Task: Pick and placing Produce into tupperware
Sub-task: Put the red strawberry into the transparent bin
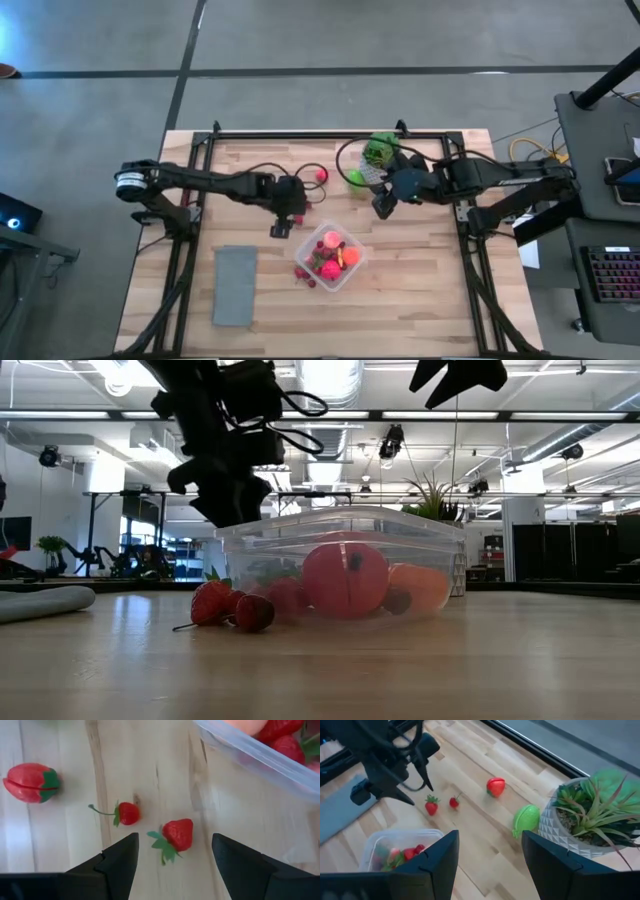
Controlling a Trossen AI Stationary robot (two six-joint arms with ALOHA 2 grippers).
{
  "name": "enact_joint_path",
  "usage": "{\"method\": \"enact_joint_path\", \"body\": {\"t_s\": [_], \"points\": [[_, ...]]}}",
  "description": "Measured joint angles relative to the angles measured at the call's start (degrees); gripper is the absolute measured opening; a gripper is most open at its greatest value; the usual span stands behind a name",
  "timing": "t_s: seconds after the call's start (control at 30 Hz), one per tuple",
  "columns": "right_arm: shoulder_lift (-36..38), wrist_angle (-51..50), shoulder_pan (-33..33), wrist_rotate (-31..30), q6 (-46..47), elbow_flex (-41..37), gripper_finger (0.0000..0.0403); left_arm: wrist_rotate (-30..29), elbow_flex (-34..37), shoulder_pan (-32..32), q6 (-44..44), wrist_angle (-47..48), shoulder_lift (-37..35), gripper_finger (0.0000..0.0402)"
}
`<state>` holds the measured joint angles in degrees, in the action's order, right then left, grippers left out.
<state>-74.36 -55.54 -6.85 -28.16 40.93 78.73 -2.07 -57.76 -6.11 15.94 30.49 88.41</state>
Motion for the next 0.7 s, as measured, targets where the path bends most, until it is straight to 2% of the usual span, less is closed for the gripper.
{"method": "enact_joint_path", "body": {"t_s": [0.33, 0.7], "points": [[-0.4, -1.34, 0.02, 0.02, 0.0, -0.48, 0.0208, 4.85, 0.09, -2.08, 0.95, -0.66, 3.29, 0.0237], [-0.34, -1.28, 0.02, 0.04, 0.74, -1.17, 0.0208, 4.8, -0.28, -2.05, 0.97, -2.35, 7.52, 0.0238]]}}
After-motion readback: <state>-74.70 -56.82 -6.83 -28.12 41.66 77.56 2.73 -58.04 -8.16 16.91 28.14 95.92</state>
